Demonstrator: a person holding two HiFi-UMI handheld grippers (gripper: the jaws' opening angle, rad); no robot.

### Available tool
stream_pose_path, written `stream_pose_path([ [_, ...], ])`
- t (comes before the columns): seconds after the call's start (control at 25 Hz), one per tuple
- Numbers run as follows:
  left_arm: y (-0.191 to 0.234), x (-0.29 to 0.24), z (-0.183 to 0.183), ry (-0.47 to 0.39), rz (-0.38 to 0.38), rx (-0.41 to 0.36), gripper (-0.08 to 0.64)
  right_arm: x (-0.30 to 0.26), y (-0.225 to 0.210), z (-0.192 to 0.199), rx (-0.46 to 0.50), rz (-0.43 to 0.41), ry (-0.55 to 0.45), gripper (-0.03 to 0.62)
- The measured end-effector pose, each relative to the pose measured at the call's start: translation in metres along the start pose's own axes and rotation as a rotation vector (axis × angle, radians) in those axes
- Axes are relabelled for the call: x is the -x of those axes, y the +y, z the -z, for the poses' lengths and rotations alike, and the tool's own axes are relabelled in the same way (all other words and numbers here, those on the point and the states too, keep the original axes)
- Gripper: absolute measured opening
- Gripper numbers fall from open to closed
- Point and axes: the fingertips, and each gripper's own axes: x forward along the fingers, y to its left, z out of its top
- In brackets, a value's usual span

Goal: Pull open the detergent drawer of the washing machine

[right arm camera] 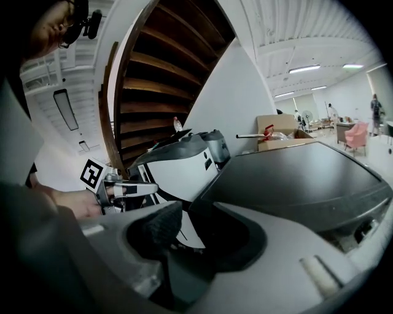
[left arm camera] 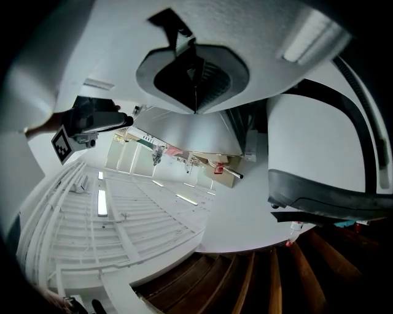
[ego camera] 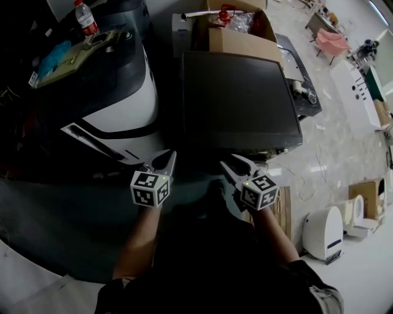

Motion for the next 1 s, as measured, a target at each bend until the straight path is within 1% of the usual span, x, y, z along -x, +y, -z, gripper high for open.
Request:
stream_pose_path([
  [0.2,-0.010,-0.025,0.022,0.056,0.030,0.007,0.012,0.004,-0.027,0.013,-0.016,0.043,0.014,0.155],
  [0.56,-0.019,-0.058,0.064,0.142,0.044,0.019,0.012,-0.002,-0.059,0.060,-0.059,0.047,0.082,0.155],
  [0.72,-0.019,-0.062,0.081,0.169,0.030,0.067,0.014,-0.006,-0.066,0.085,-0.101,0.046,0.118,0.155],
  [0.84,-0.017,-0.067,0.094,0.195,0.026,0.074,0.015,-0.010,-0.075,0.093,-0.108,0.053,0.121,0.155],
  [0.88,-0.015,-0.070,0.097,0.202,0.022,0.074,0.027,-0.012,-0.079,0.094,-0.112,0.058,0.121,0.155],
  [0.96,-0.009,-0.074,0.102,0.215,0.009,0.070,0.100,-0.017,-0.086,0.096,-0.116,0.061,0.128,0.155],
  [1.0,-0.007,-0.075,0.104,0.221,0.004,0.067,0.106,-0.019,-0.088,0.097,-0.115,0.062,0.133,0.155],
])
